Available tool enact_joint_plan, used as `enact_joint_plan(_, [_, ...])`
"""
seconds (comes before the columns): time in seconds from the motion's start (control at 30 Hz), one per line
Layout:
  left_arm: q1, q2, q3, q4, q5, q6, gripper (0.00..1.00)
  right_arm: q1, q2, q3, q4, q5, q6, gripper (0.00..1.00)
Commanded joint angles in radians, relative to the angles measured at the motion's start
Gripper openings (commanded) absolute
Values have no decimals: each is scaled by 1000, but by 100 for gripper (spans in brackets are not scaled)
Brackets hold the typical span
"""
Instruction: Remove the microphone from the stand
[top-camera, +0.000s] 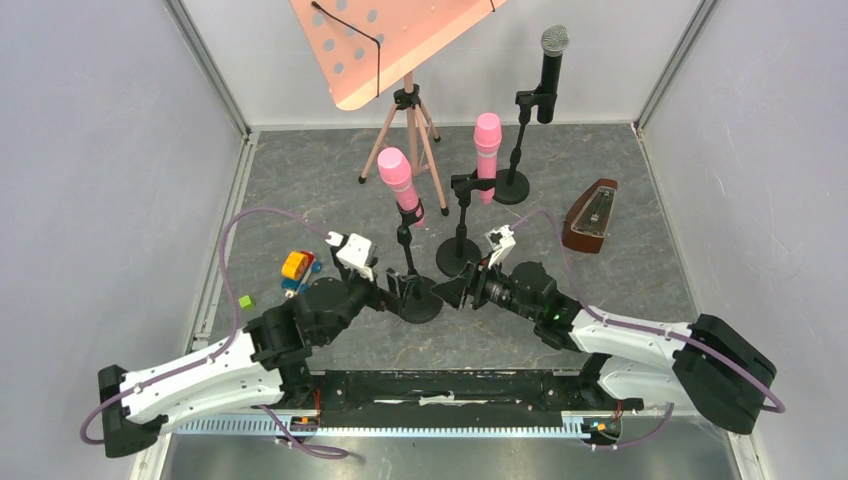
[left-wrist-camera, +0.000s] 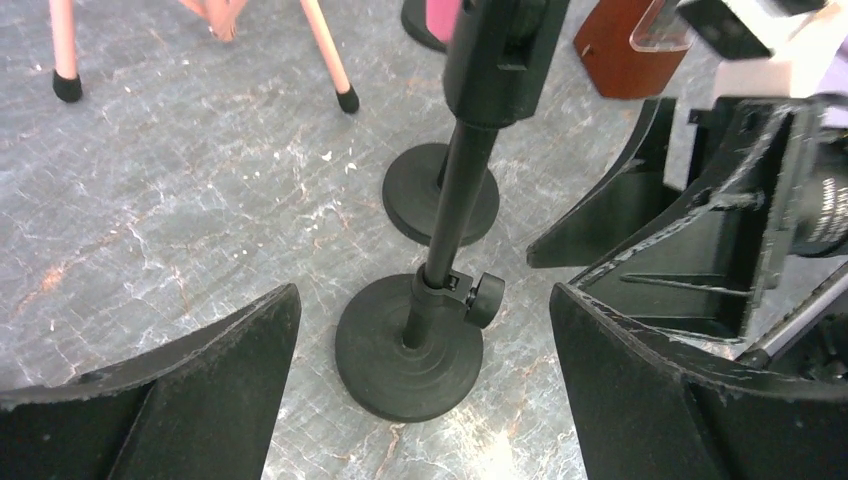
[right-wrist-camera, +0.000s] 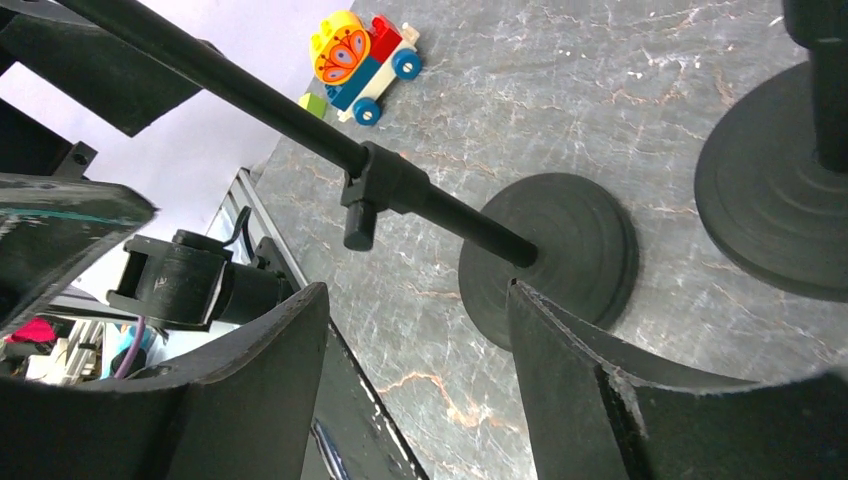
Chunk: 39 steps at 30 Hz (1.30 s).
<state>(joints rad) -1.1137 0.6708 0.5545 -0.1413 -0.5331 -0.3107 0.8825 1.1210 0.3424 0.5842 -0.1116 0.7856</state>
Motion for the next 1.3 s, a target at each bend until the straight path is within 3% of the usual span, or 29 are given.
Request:
enact_joint_plan(0.0, [44, -98, -14, -41, 96, 69, 100, 26, 69, 52, 151, 68, 27, 69])
enact_joint_plan(0.3, [69, -129, -1, -117, 91, 61, 100, 56, 215, 147, 223, 51, 25, 67])
enact_joint_plan(0.43, [74, -113, 7, -110, 90, 64, 100, 56, 257, 173, 217, 33, 28, 61])
enact_joint_plan(0.5, [74, -109, 10, -110, 88, 65, 100, 56, 273, 172, 223, 18, 29, 51])
enact_joint_plan(0.77, [82, -94, 18, -124, 95, 70, 100, 55, 290, 173, 215, 6, -4, 41])
enact_joint_plan(0.87, [84, -86, 26, -125, 102, 74, 100, 55, 292, 173, 214, -8, -16, 32])
enact_joint_plan(1.27, [124, -29, 87, -84, 298, 91, 97, 34, 240, 163, 164, -194, -82, 28])
